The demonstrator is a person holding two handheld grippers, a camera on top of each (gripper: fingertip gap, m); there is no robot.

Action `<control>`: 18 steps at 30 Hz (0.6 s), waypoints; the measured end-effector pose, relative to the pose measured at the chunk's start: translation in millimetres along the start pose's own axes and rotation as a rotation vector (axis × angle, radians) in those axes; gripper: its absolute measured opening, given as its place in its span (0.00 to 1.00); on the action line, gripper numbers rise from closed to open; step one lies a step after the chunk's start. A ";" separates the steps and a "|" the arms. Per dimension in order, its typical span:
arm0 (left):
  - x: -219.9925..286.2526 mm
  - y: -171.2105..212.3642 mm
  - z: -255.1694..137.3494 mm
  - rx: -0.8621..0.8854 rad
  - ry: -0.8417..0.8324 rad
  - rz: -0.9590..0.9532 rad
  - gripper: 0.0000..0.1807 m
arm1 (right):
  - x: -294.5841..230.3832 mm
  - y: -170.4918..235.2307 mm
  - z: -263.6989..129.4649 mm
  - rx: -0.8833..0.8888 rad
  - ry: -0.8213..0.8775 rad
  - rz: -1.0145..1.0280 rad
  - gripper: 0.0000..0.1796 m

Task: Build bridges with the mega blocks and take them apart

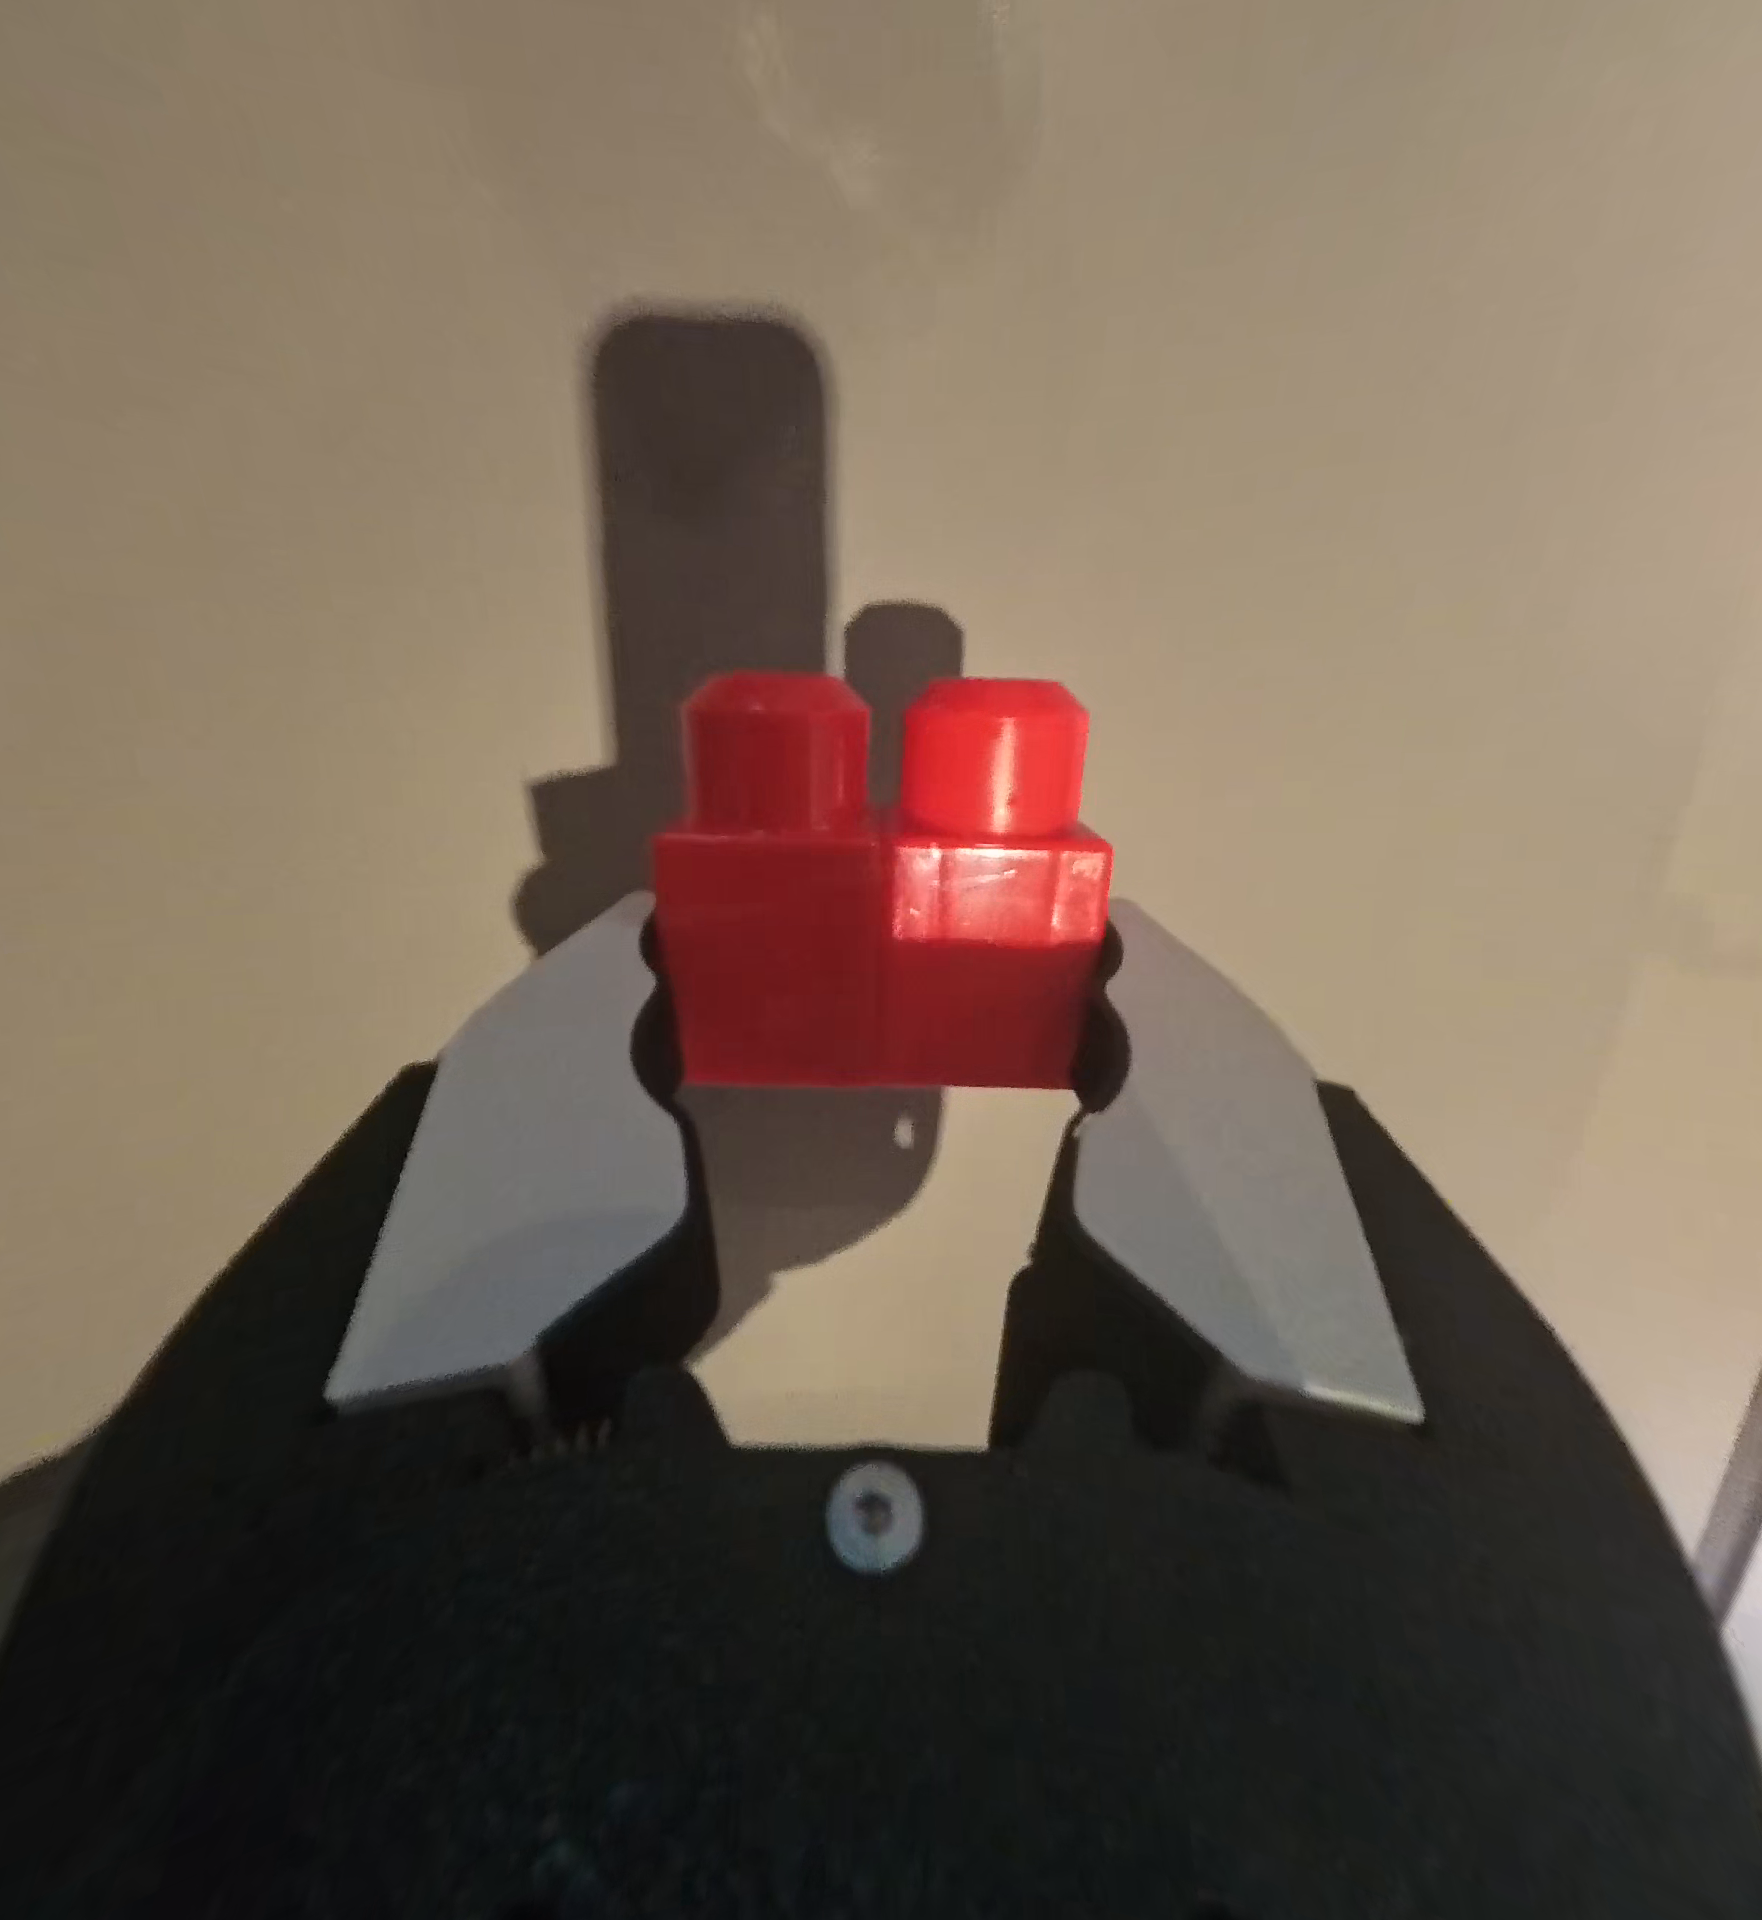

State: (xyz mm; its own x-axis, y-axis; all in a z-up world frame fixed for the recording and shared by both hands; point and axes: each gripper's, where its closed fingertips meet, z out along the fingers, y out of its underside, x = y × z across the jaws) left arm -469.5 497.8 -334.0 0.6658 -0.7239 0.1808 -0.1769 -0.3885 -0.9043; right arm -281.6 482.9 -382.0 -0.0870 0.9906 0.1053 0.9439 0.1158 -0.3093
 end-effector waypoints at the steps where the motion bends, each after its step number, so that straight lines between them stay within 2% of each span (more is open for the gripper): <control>1: 6.5 -14.0 -12.6 0.040 0.008 0.005 0.06 | -0.8 4.6 -1.0 0.000 0.005 0.010 0.41; 5: 19.0 -51.4 -82.8 0.079 -0.015 0.050 0.11 | -4.3 13.1 -5.0 0.038 0.018 0.046 0.41; 8: -5.7 -53.9 -155.2 0.012 -0.176 0.081 0.14 | -8.4 9.5 -8.5 0.098 0.029 0.060 0.41; 13: -72.0 -2.4 -269.0 -0.220 -0.440 -0.086 0.30 | -10.3 -2.5 -6.8 0.187 0.045 0.075 0.41; 15: -84.9 19.5 -292.7 -0.269 -0.475 -0.161 0.35 | -8.4 -10.6 -5.1 0.224 0.048 0.082 0.41; 18: -101.2 44.8 -307.4 -0.346 -0.520 -0.205 0.38 | -3.8 -27.2 -3.2 0.280 0.044 0.091 0.41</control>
State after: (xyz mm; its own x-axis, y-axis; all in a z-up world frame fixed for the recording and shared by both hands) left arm -767.7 378.4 -274.0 0.9589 -0.2799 0.0472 -0.1746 -0.7127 -0.6794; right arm -305.9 475.7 -370.9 0.0139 0.9945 0.1042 0.8220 0.0480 -0.5675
